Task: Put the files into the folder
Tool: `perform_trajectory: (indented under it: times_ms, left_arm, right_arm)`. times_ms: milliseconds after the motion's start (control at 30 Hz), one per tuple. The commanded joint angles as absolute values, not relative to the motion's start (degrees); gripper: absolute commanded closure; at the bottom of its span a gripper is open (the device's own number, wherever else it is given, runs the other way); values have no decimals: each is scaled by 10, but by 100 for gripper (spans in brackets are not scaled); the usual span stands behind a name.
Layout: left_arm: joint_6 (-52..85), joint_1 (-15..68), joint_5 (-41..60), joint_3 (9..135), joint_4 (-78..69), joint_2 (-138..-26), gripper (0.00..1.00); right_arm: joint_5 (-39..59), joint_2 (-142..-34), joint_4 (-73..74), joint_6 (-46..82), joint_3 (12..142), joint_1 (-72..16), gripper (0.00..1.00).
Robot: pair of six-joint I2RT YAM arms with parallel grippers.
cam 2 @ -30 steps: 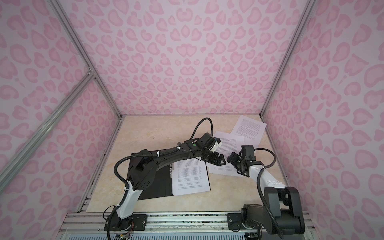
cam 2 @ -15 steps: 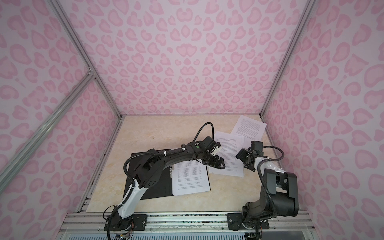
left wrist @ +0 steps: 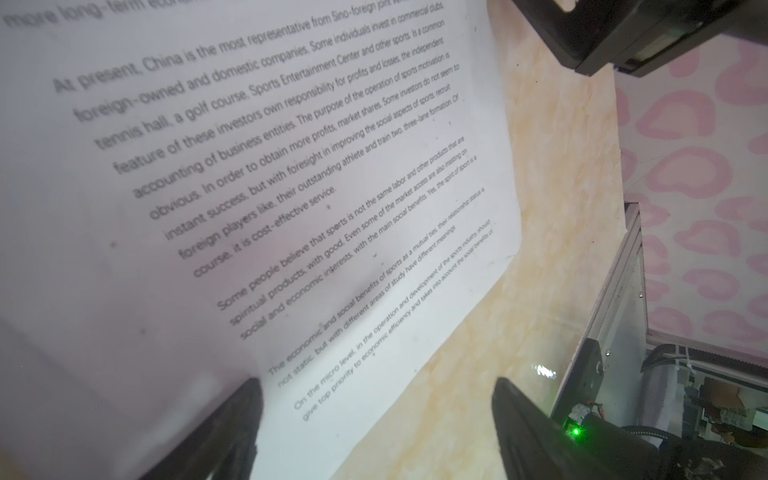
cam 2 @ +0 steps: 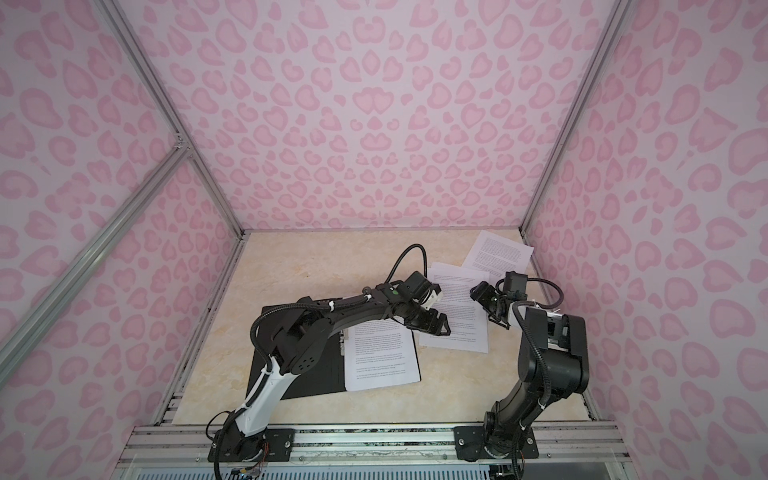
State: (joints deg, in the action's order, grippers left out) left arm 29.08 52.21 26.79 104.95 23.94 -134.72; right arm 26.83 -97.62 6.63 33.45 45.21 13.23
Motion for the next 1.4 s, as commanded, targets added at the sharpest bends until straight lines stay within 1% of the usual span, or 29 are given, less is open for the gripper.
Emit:
perform_trajectory:
  times_ms: [0,333,467,767,967,1067,1200,1367]
  left_arm:
    - [293,521,227,1040,288,-1367,12]
    - [297,517,227,1039,286,-1372,13]
    - [298,516,228,1039,285,-1374,13]
    - [302,513,232,1035,280,-1375,13]
    - [303,512,233,1029,276,-1373,13]
    - [305,512,233,1025,274,-1371,13]
    - [308,512,231,1010,265,-1363,14]
    - [309,512,233,1006,262,-1362,14]
  right_arm:
    - [319,-980,39,360,446,136,19]
    - [335,-902,2,368,437,142,19]
    - [364,-888,5,382,425,142,19]
    - [373,-826,-31,371,367,142,18]
    - [327,-770,-101,319,357,133,19]
    - [297,-764,-126,301,367,122,23]
    - [256,-771,-142,286,392,90,27]
    - [216,-813,-153,273,438,75,31]
